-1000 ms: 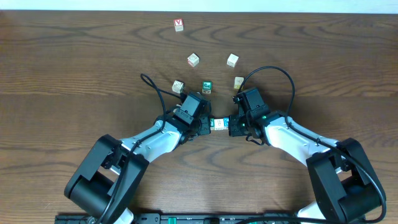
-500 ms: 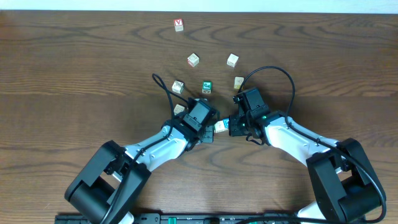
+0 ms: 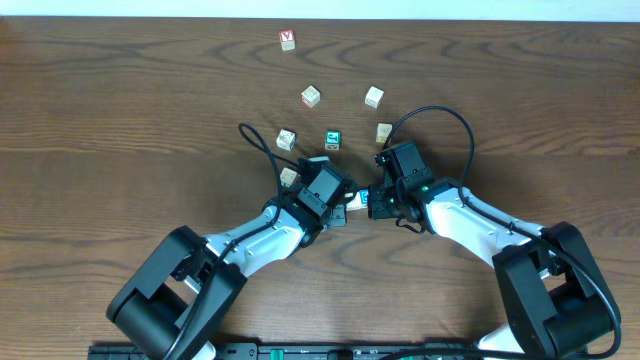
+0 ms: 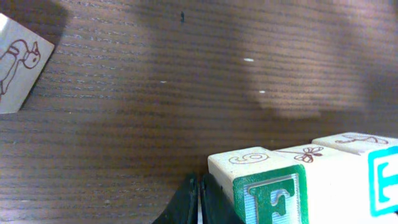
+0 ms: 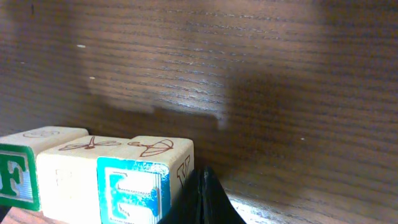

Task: Lift 3 blocks

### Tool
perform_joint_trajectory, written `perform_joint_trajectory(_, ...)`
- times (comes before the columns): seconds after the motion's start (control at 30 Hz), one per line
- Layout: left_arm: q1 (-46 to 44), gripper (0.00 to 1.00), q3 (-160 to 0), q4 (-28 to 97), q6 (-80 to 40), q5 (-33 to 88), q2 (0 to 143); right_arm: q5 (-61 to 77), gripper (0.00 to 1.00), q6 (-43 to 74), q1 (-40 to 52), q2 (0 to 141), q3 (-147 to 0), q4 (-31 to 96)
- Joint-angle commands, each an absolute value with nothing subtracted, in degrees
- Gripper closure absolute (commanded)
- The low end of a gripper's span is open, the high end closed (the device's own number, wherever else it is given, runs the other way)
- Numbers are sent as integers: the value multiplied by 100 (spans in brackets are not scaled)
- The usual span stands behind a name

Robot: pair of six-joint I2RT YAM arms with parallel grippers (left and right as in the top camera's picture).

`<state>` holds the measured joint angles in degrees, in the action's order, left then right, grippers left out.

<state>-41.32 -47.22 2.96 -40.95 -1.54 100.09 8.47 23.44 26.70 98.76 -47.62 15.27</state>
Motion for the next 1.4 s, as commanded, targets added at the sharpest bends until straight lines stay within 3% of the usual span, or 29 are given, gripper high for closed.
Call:
perform_joint_trajectory(0.0,-4569,93,-4762,-196,-4372,1400,10180,2471,99,2399,3085,10071,-4727,1459)
perform_joint_trajectory(0.4,-4567,93,-4762,-8,-3446,1758,10180,2602,99,2132,3085,10071,-4727,1455)
perform_joint_trajectory(1.37,-4567,93,-4851,40,-3476,1872,9920,2578,99,2137,3085,9684,-4727,1817)
